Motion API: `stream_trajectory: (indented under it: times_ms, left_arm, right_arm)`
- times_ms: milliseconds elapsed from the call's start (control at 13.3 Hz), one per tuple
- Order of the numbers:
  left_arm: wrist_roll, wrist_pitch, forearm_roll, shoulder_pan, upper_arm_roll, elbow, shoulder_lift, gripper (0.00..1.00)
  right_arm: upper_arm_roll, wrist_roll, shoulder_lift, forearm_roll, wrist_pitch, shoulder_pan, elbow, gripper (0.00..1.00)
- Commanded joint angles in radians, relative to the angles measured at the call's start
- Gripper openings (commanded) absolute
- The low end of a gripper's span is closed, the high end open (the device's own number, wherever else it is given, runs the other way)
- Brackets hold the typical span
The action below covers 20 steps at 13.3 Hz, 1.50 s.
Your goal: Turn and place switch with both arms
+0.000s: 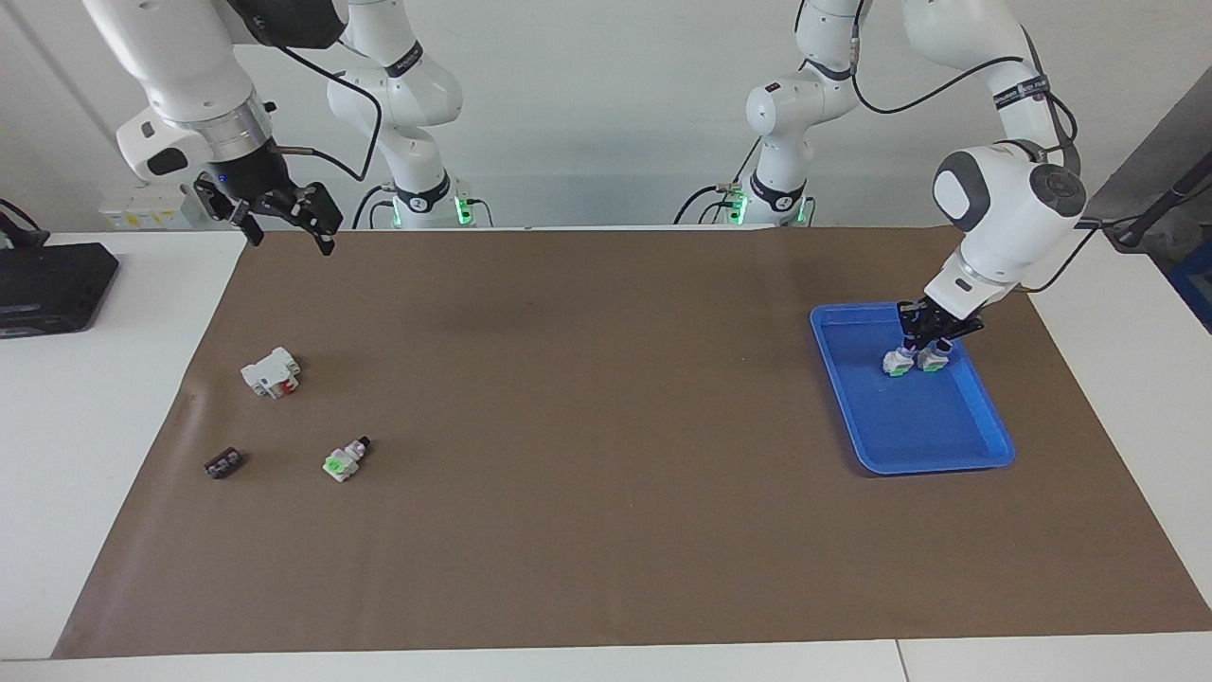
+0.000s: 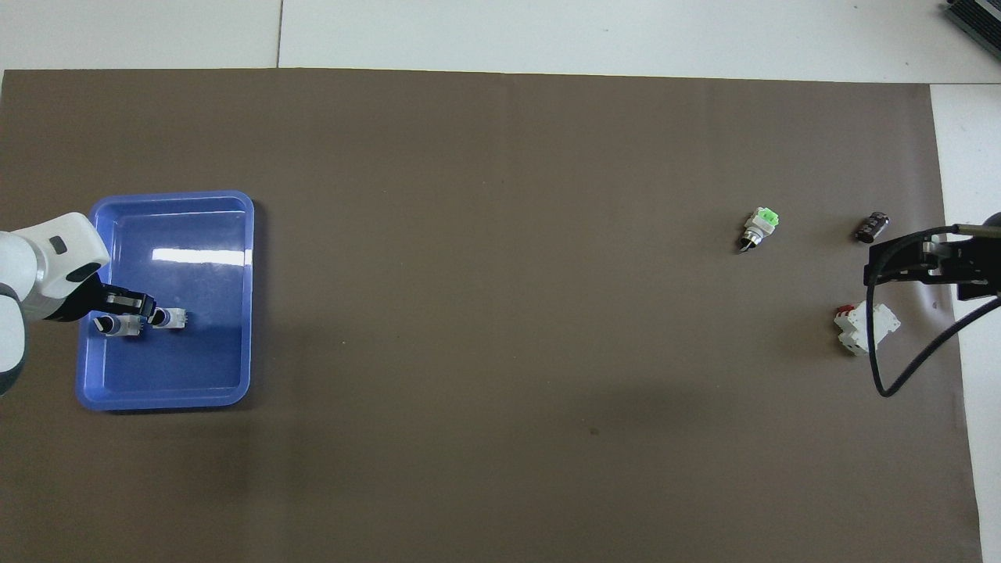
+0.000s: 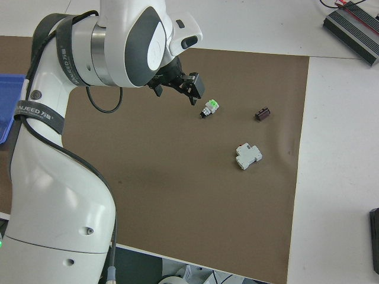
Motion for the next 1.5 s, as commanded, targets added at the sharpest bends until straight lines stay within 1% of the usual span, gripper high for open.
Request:
stream_trajectory:
  times_ms: [0,150,225,300,450,675,750,900,975,1200,1425]
  left_arm:
    - [-0.003,-0.086,0.016,-0.039,0.002,0.125,0.036,0.62]
    - [-0.009,-0.208,0.015,-0.079,0.004,0.269,0.082,0.64]
    - [-0.011,-0.257,0.013,-0.100,0.005,0.329,0.088,0.64]
    - [-0.027,-0.305,0.013,-0.122,0.005,0.383,0.088,0.68]
    - [-0.078,-0.399,0.012,-0.152,-0.001,0.449,0.074,0.68]
    - [-0.087,-0.531,0.012,-0.177,-0.003,0.523,0.048,0.71]
    - [-0.087,-0.578,0.016,-0.191,-0.004,0.566,0.051,0.71]
    - [-0.106,-0.673,0.021,-0.237,-0.003,0.656,0.080,0.71]
    - [-0.135,-0.689,0.027,-0.257,-0.003,0.685,0.094,0.71]
    - [-0.185,-0.691,0.029,-0.301,-0.003,0.692,0.096,0.71]
    - [-0.190,-0.678,0.022,-0.286,0.008,0.690,0.096,0.71]
  right_arm:
    - [-0.004,0.007,-0.012,0.004,0.010,0.005,-0.009,1.00]
    - [-0.004,0.007,-0.012,0.004,0.010,0.005,-0.009,1.00]
    - [-0.004,0.007,-0.012,0.004,0.010,0.005,-0.009,1.00]
    - [-0.004,0.007,-0.012,0.004,0.010,0.005,-0.009,1.00]
    - [-0.004,0.007,-0.012,0.004,0.010,0.005,-0.009,1.00]
    - [-0.004,0.007,-0.012,0.004,0.010,0.005,-0.009,1.00]
    - [-0.004,0.007,-0.012,0.004,0.010,0.005,-0.009,1.00]
    - [-0.004,0.007,-0.012,0.004,0.010,0.005,-0.009,1.00]
    - [-0.004,0.007,-0.012,0.004,0.010,0.005,-0.009,1.00]
    - [-0.004,0.007,-0.012,0.004,0.010,0.005,-0.009,1.00]
    - [-0.004,0.007,-0.012,0.004,0.010,0.005,-0.009,1.00]
